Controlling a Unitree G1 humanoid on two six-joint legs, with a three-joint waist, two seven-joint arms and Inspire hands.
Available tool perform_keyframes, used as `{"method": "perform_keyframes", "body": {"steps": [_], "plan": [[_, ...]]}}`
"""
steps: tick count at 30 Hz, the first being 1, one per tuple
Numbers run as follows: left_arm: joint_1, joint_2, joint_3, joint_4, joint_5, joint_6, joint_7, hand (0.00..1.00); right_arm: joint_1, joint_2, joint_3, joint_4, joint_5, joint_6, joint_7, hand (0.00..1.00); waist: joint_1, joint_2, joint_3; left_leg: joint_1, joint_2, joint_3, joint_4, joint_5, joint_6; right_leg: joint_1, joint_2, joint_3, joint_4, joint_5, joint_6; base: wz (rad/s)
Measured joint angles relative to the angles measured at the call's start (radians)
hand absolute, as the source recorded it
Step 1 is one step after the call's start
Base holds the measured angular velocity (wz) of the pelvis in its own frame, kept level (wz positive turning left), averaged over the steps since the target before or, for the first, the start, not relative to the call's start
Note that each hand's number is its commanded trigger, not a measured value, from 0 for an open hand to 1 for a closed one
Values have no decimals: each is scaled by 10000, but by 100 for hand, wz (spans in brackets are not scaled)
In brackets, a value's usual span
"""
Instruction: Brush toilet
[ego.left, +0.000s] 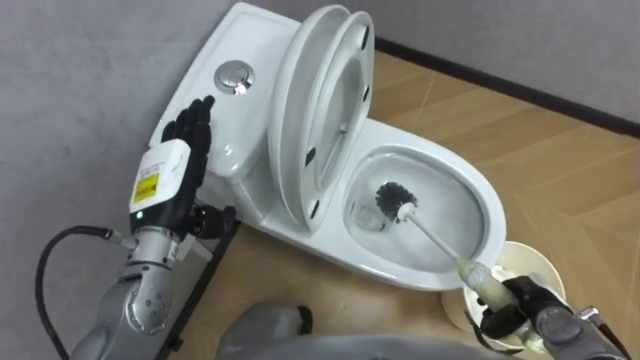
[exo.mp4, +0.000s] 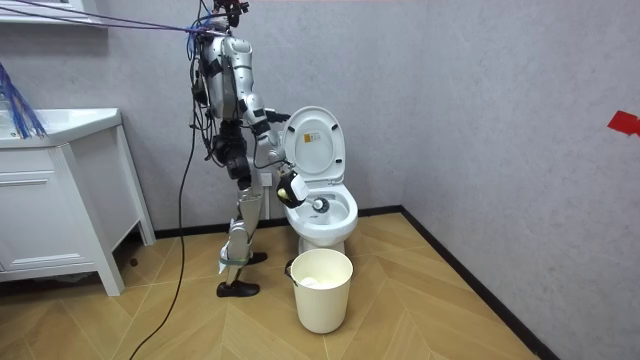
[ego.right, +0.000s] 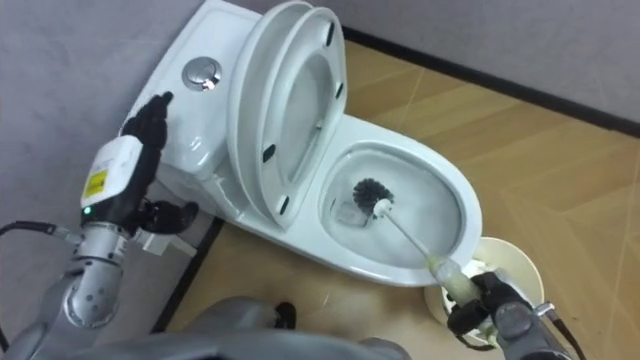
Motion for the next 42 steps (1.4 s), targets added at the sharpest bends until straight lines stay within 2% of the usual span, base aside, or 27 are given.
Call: {"method": "perform_keyframes", "body": {"steps": [3,5,7,12,14,17,21,23,24,27,29,31,35,40,42], "plan": [[-392,36,-82,596,199,44,28,0,-210,-56,0,142,-4,144,15,100,-66,2,6,-78,51,191,-16,0,4,-230,-15,247,131,1,-2,-17],[-720,76,-110,1308,502,151,175,0,-204,-127,0,70,-3,173,116,100,-289,23,1,-138,47,232,-14,-1,8,-275,-25,253,107,3,-4,-3],[-862,120,-126,1621,783,231,324,0,-140,-138,-1,76,-1,244,198,100,-367,28,-1,-134,64,266,-13,-3,11,-276,-21,270,99,5,-6,-2],[-1408,121,-120,2353,1058,363,458,0,-90,-206,-3,23,-85,471,271,100,-316,262,-34,-331,204,463,34,14,-8,-549,43,469,142,49,-79,-13],[-1854,120,-124,2846,1054,420,580,0,-276,-210,101,85,-96,539,221,100,-293,392,-19,-460,298,589,82,32,-14,-822,58,574,369,66,-109,-19],[-2482,121,-125,3653,1057,471,988,0,-745,-241,288,90,-352,556,-2,100,-242,392,29,-840,335,783,70,158,-10,-1420,7,706,812,59,-141,-25],[-2947,147,-133,3860,1065,419,1329,0,-1114,-376,599,120,-661,542,-201,100,-241,390,49,-1588,355,800,320,271,16,-2264,-43,719,1359,37,-242,-3],[-3541,187,-294,4195,1090,331,1606,0,-1362,-642,912,119,-750,556,-307,100,-3,402,142,-2083,452,843,552,365,53,-2922,-169,724,1892,-8,-309,-9],[-3659,224,-304,4238,1078,308,1673,0,-1464,-702,1006,118,-748,556,-334,100,17,379,176,-2246,465,844,607,374,56,-3103,-180,727,2029,-18,-326,-11],[-4229,703,-594,4420,1072,261,1992,0,-2072,-910,1493,126,-778,554,-522,100,7,298,292,-3035,471,777,1019,438,41,-3952,-288,704,2615,-145,-476,2],[-4733,1117,-938,4422,1046,242,2283,0,-2545,-1175,1855,95,-876,539,-689,100,26,339,365,-3862,489,670,1429,522,37,-4767,-348,616,3094,-242,-546,12],[-5075,1243,-1074,4426,1078,240,2430,0,-2879,-1392,2030,38,-1085,526,-744,100,175,359,372,-4404,493,676,1682,580,39,-5376,-444,640,3475,-279,-613,-3],[-5503,1284,-1400,4356,1081,298,2982,0,-3271,-1992,2648,-338,-1542,542,-1216,100,558,453,395,-5428,474,729,2276,582,52,-6481,-713,638,4398,-483,-740,0],[-5799,1538,-1865,4189,1043,546,3747,0,-4002,-2172,3334,-396,-2319,771,-1968,100,654,502,422,-6404,406,731,2837,579,66,-7499,-948,617,5236,-762,-857,10],[-5934,1541,-1963,4152,1022,566,3870,0,-4266,-2259,3476,-394,-2588,892,-2172,100,744,550,442,-6635,333,726,2883,587,58,-7762,-1046,560,5424,-823,-891,12]]}}
